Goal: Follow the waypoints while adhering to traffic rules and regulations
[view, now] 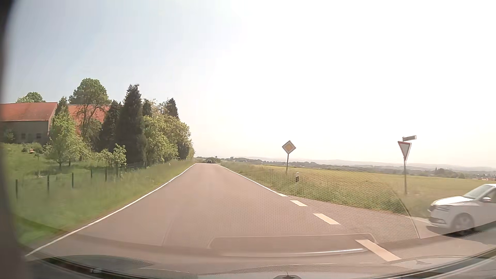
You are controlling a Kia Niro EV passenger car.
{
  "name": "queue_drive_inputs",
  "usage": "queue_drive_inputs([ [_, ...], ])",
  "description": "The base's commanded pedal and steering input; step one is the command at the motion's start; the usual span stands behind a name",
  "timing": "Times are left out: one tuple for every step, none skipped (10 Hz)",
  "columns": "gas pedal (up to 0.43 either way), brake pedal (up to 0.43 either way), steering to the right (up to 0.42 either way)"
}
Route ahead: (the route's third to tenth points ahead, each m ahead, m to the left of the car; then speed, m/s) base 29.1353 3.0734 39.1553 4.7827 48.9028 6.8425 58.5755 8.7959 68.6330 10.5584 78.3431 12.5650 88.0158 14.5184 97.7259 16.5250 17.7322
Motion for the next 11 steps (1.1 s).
queue_drive_inputs([
  [0.240, 0.000, -0.055],
  [0.240, 0.000, -0.054],
  [0.240, 0.000, -0.054],
  [0.248, 0.000, -0.054],
  [0.248, 0.000, -0.050],
  [0.248, 0.000, -0.044],
  [0.248, 0.000, -0.040],
  [0.248, 0.000, -0.034],
  [0.260, 0.000, -0.029],
  [0.260, 0.000, -0.026],
  [0.260, 0.000, -0.024],
])
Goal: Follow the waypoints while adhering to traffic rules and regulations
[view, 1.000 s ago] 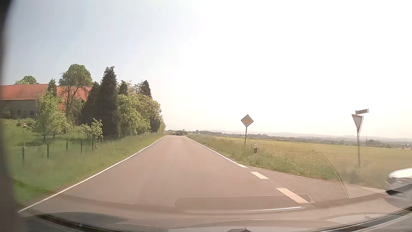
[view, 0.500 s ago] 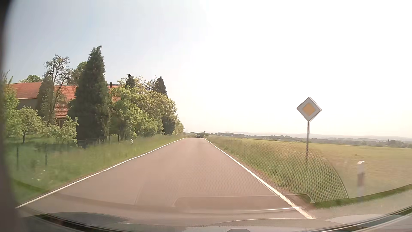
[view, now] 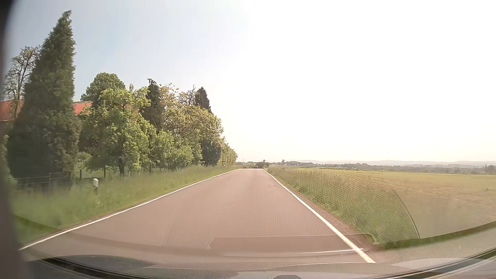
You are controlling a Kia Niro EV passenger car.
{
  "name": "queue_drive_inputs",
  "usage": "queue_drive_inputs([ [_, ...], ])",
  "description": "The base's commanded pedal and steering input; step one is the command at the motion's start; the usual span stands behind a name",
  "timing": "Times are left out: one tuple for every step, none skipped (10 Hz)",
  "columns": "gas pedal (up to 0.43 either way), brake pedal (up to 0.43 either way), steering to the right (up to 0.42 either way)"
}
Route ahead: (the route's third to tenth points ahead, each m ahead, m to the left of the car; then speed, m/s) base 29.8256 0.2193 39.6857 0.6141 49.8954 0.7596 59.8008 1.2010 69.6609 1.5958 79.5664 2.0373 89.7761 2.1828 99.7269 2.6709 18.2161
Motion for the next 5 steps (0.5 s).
queue_drive_inputs([
  [0.260, 0.000, -0.020],
  [0.260, 0.000, -0.017],
  [0.260, 0.000, -0.014],
  [0.260, 0.000, -0.012],
  [0.260, 0.000, -0.010],
])
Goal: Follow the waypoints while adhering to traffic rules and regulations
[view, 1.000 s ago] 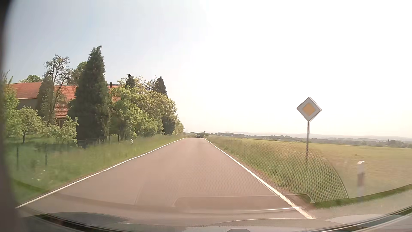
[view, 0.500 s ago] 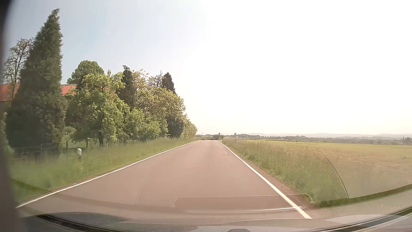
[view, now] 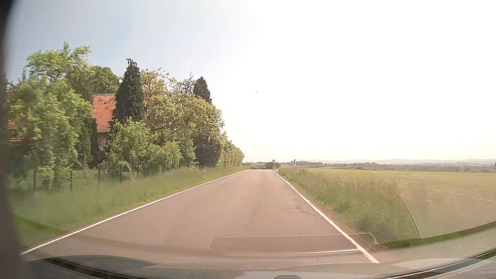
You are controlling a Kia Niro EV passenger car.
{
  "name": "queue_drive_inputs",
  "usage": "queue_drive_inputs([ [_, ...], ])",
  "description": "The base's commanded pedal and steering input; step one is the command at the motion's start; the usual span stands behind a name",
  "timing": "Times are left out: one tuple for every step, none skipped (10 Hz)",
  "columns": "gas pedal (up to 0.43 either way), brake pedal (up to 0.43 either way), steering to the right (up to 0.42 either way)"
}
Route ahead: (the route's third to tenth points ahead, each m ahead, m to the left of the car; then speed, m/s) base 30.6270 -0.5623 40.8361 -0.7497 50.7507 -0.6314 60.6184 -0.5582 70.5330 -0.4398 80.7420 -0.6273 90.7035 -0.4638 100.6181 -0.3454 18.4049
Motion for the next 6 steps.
queue_drive_inputs([
  [0.260, 0.000, -0.010],
  [0.260, 0.000, -0.008],
  [0.260, 0.000, -0.006],
  [0.260, 0.000, -0.006],
  [0.260, 0.000, -0.005],
  [0.260, 0.000, -0.005],
])
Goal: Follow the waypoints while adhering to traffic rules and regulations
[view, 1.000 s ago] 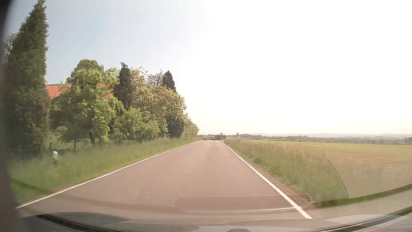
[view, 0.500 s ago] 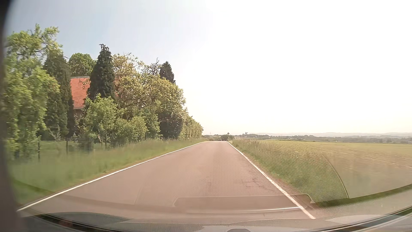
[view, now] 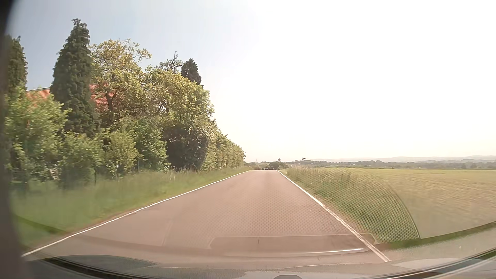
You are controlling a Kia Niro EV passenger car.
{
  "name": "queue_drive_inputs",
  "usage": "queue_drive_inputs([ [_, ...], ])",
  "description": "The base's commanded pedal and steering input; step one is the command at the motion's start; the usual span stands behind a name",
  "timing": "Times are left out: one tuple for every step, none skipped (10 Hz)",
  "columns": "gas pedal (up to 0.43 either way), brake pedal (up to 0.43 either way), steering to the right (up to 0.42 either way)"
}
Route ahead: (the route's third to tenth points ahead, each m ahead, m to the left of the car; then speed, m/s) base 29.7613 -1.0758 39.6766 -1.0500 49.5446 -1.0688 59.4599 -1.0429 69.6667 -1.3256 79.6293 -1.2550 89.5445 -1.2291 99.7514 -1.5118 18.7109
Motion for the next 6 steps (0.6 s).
queue_drive_inputs([
  [0.260, 0.000, -0.005],
  [0.260, 0.000, -0.005],
  [0.260, 0.000, -0.004],
  [0.260, 0.000, -0.003],
  [0.260, 0.000, -0.002],
  [0.260, 0.000, 0.000],
])
